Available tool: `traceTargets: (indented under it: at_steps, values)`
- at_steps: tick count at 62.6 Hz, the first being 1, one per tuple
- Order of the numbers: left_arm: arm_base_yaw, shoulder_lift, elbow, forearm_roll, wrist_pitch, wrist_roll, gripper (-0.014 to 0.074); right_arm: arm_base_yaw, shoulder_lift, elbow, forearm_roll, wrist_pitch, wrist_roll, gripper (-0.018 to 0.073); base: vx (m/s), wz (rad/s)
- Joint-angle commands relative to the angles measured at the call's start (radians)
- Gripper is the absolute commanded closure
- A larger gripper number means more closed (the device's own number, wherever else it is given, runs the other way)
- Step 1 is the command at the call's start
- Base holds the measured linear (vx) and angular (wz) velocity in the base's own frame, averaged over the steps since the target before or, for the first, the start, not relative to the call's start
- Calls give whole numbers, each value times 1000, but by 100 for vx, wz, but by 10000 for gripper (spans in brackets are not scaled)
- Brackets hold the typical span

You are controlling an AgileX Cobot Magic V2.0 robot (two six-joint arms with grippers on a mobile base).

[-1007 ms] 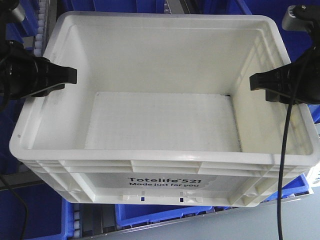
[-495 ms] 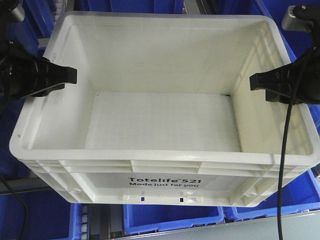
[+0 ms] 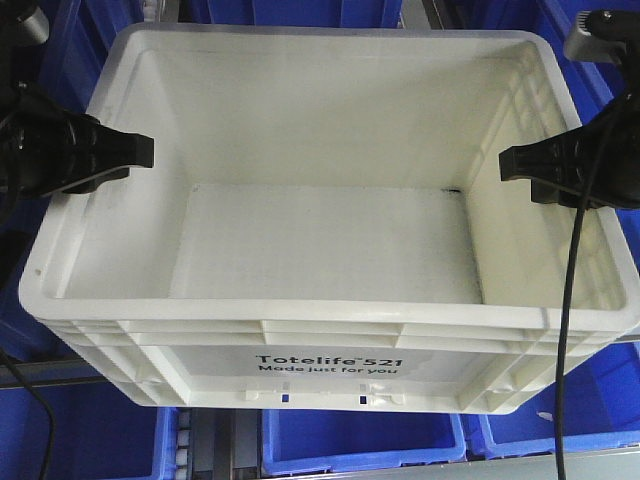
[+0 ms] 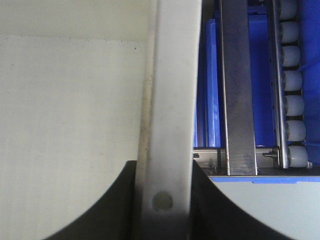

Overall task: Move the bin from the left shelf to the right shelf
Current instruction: 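Hold the crate while the base approaches the blue-bin shelf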

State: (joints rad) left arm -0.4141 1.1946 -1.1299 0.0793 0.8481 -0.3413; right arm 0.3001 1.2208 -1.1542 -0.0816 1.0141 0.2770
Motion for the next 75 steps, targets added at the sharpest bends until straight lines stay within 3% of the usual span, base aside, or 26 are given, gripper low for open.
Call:
traceTargets:
  at_steps: [1,75]
  values:
    - [0,-42,-35,45,-89,21,603,-14,-36,-39,-80,-95,-19,564,2,7]
    - [0,-42,-35,45,-91,21,603,-14,-36,-39,-79,-95,-19,564,0,1]
